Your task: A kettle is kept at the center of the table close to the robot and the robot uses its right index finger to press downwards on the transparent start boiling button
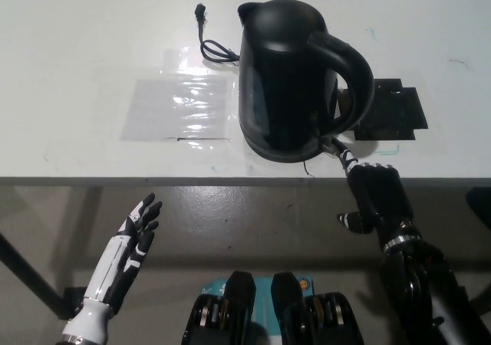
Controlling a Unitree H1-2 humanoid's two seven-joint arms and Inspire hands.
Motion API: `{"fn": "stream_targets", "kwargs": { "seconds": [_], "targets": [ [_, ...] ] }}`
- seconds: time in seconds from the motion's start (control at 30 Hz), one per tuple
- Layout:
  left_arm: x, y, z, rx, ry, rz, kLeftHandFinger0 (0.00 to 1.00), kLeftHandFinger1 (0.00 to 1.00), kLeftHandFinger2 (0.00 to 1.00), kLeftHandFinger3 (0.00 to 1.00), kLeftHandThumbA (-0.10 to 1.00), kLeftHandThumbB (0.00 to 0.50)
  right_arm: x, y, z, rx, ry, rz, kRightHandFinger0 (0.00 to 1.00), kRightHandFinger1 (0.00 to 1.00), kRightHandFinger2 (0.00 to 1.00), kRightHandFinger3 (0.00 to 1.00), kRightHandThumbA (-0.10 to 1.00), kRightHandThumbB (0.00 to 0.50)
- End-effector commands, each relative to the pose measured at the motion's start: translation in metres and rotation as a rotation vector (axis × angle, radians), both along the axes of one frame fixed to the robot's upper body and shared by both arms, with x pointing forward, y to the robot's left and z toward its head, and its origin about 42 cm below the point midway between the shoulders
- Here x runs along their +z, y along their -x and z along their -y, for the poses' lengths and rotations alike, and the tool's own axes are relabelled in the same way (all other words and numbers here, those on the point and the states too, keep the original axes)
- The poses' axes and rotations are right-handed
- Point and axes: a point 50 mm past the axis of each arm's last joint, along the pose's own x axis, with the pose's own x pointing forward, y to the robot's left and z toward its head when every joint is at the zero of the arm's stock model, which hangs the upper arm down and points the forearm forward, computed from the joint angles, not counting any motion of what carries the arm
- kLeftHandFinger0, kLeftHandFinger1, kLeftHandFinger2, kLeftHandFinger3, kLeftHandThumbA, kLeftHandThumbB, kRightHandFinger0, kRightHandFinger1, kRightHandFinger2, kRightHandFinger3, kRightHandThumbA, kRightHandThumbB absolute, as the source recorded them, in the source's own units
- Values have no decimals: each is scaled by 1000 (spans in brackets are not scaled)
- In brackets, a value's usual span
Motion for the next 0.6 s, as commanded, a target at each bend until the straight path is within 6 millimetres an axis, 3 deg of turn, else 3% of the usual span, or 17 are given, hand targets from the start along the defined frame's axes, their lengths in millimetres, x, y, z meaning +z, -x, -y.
{"fn": "stream_targets", "kwargs": {
  "seconds": [0.0, 0.27, 0.33, 0.57],
  "targets": [
    [15, -5, -4, -16, -23, 67, 1000, 1000, 1000, 1000, 927, 400, 16, -11, -5, 6, -20, 52, 0, 0, 7, 1000, 1000, 272],
    [15, -5, -4, -14, -16, 60, 1000, 1000, 1000, 1000, 920, 404, 13, -11, -7, 4, -9, 33, 0, 0, 0, 1000, 1000, 281],
    [15, -5, -4, -20, -25, 71, 1000, 1000, 1000, 1000, 931, 386, 12, -10, -8, 5, 1, 28, 0, 0, 0, 1000, 1000, 285],
    [15, -6, -4, -23, -17, 69, 1000, 1000, 1000, 1000, 922, 402, 7, -9, -10, 5, 19, 8, 0, 0, 0, 1000, 1000, 293]
  ]
}}
